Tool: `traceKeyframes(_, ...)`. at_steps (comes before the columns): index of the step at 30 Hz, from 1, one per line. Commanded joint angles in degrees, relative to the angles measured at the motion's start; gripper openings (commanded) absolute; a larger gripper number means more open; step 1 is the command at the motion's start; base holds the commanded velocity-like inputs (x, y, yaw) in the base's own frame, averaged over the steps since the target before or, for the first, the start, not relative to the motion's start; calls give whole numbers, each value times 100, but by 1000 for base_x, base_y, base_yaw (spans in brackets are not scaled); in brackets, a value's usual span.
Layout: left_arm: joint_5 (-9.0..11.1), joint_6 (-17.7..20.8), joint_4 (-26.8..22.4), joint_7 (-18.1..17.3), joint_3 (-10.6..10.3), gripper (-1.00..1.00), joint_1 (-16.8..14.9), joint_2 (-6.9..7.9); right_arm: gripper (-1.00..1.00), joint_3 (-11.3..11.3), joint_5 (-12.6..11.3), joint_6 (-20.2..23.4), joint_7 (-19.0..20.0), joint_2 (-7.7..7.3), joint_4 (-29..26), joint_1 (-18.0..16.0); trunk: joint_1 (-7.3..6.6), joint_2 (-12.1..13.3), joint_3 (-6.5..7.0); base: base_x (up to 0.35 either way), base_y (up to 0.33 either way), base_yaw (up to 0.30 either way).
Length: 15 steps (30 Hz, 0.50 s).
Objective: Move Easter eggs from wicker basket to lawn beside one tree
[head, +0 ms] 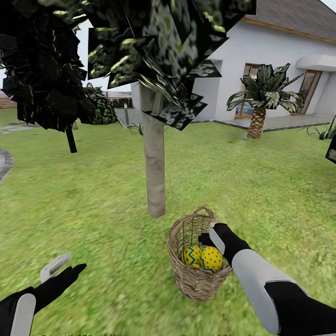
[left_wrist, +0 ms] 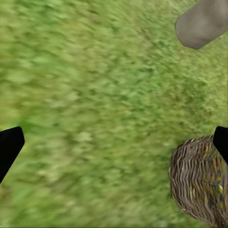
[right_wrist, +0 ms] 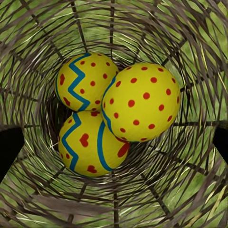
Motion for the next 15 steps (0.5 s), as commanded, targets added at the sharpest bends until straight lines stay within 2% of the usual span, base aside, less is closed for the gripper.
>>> traceKeyframes(1,60,27,-6,37,12,100,-7,-4,100,13,-60,19,-46,0,-9,-2,1,-4,-28,0,0,0)
traceKeyframes(13,55,22,-6,41,48,100,-5,1,100,24,-51,10,-46,39,-6,7,32,-20,-294,0,0,0)
traceKeyframes(15,53,18,-6,34,53,100,-5,3,100,23,-49,10,-40,37,-8,7,32,-20,-294,0,0,0)
